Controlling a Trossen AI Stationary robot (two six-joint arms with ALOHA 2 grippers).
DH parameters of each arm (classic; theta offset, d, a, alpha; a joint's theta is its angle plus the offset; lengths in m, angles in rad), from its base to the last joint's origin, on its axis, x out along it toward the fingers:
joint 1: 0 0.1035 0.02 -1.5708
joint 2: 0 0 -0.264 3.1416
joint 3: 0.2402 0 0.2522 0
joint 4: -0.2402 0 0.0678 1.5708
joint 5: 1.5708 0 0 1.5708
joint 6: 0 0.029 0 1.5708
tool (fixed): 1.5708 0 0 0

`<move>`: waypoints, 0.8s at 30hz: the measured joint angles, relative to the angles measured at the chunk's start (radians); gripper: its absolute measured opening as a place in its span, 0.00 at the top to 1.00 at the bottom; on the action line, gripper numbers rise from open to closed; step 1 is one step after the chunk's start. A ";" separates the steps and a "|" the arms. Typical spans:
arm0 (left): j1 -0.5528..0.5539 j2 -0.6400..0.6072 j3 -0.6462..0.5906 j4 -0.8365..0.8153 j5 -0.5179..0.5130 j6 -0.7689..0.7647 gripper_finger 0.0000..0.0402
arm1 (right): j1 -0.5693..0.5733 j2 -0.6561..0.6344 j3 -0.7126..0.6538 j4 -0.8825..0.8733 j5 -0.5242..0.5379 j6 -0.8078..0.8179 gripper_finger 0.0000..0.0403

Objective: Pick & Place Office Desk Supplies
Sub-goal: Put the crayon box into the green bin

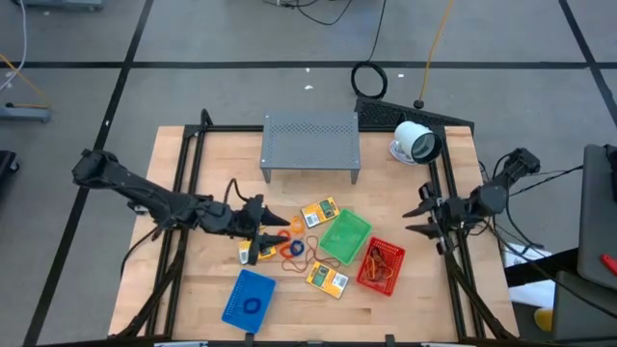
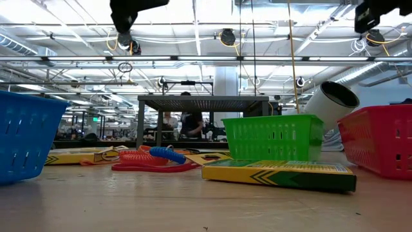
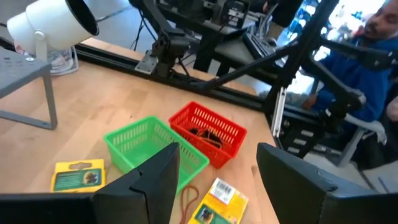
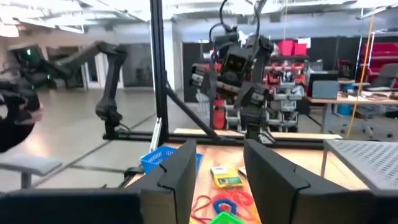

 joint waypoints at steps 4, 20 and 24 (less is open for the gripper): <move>0.000 0.050 0.000 0.068 -0.006 -0.030 0.44 | -0.076 -0.111 -0.010 -0.126 -0.020 0.017 0.71; -0.056 0.307 0.212 -0.078 0.065 -0.140 0.44 | -0.127 -0.164 -0.012 -0.286 -0.018 0.022 0.78; -0.076 0.378 0.321 -0.176 0.055 -0.141 0.44 | -0.127 -0.162 -0.012 -0.287 -0.017 0.022 0.78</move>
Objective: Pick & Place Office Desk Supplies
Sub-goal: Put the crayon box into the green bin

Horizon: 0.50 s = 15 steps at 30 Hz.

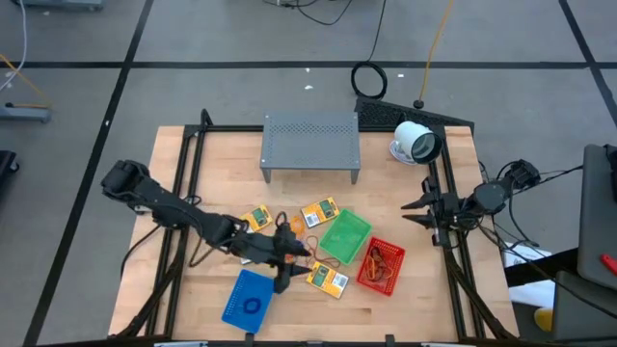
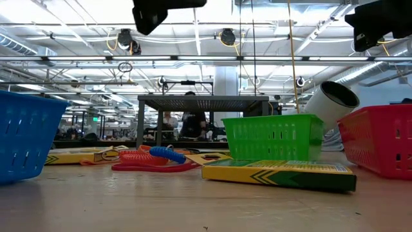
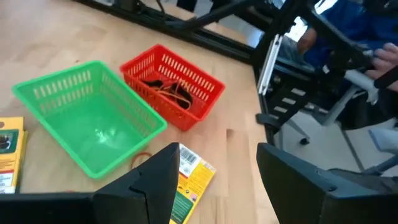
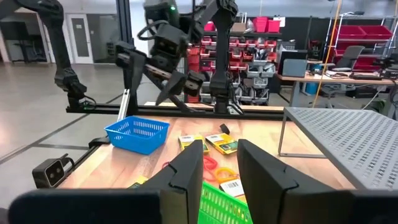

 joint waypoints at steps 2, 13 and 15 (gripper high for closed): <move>-0.004 0.035 0.039 -0.007 -0.005 -0.011 0.44 | 0.000 0.000 0.000 0.001 0.000 0.000 0.78; -0.017 0.228 0.139 -0.052 -0.023 -0.234 0.44 | 0.000 0.001 0.000 0.001 0.000 0.000 0.78; -0.036 0.249 0.144 -0.041 -0.034 -0.296 0.44 | 0.000 0.001 0.000 0.001 0.000 0.000 0.78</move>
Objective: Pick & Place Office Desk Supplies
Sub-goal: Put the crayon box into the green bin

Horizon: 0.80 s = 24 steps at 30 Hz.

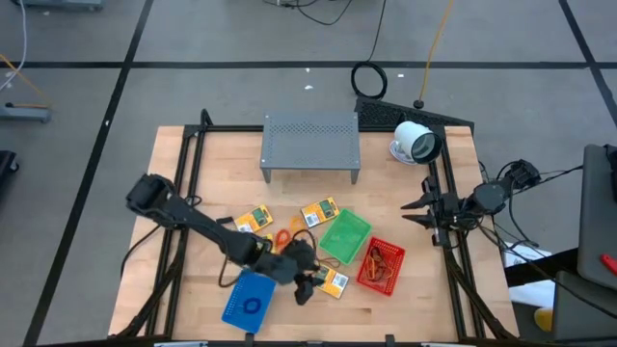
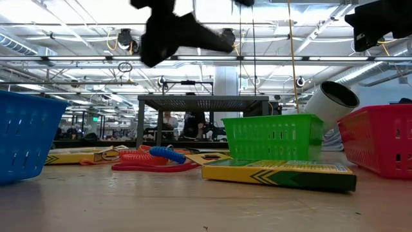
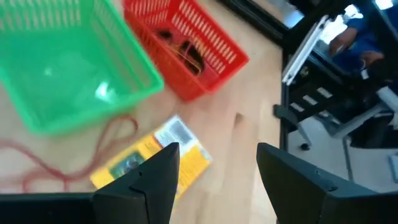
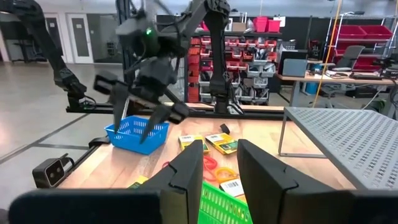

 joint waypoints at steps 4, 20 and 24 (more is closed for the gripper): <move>-0.049 -0.003 0.000 -0.042 -0.092 -0.144 0.44 | 0.000 0.000 0.000 0.001 0.000 0.000 0.77; 0.108 0.042 -0.012 -0.150 0.244 -0.351 0.44 | 0.000 0.000 0.000 0.001 0.000 0.000 0.76; 0.126 0.052 -0.011 -0.145 0.270 -0.365 0.44 | 0.000 0.000 0.000 0.001 0.000 0.000 0.77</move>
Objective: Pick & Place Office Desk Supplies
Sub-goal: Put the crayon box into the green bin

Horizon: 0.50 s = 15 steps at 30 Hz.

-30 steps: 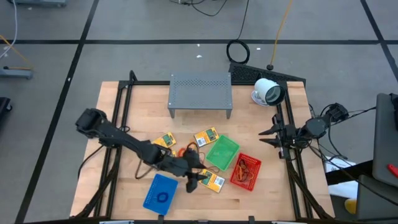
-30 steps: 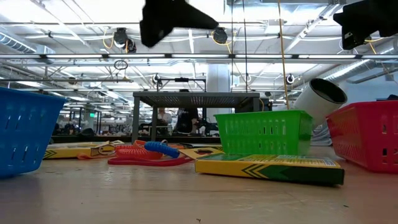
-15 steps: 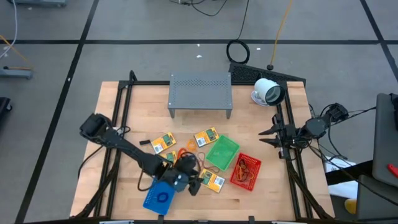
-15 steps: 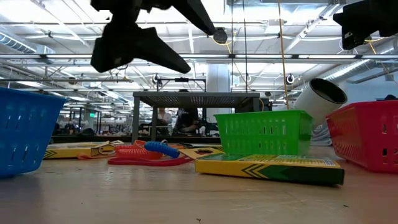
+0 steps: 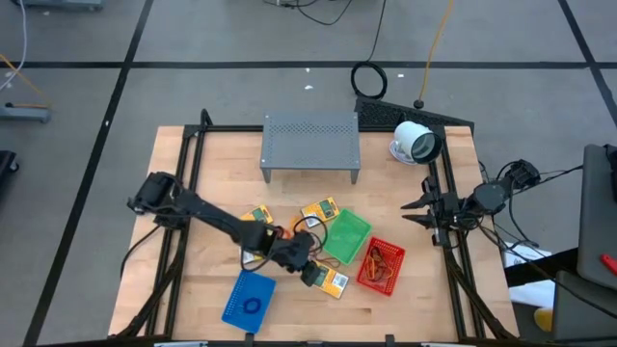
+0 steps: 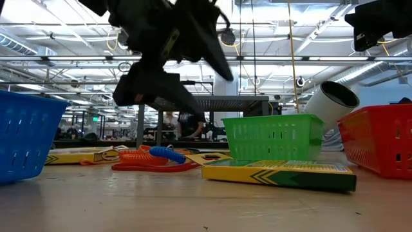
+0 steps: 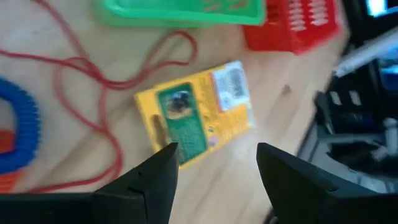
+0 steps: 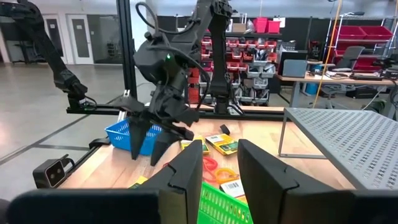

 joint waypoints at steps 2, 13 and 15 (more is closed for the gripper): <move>0.001 0.002 0.000 -0.001 -0.031 -0.011 0.44 | 0.000 0.000 0.000 0.000 0.000 0.000 0.77; 0.023 0.009 0.000 -0.031 -0.004 0.018 0.44 | 0.000 0.000 0.000 0.000 0.000 0.000 0.78; 0.025 0.011 -0.001 -0.040 -0.006 0.011 0.44 | 0.000 0.000 0.000 0.000 0.000 0.000 0.77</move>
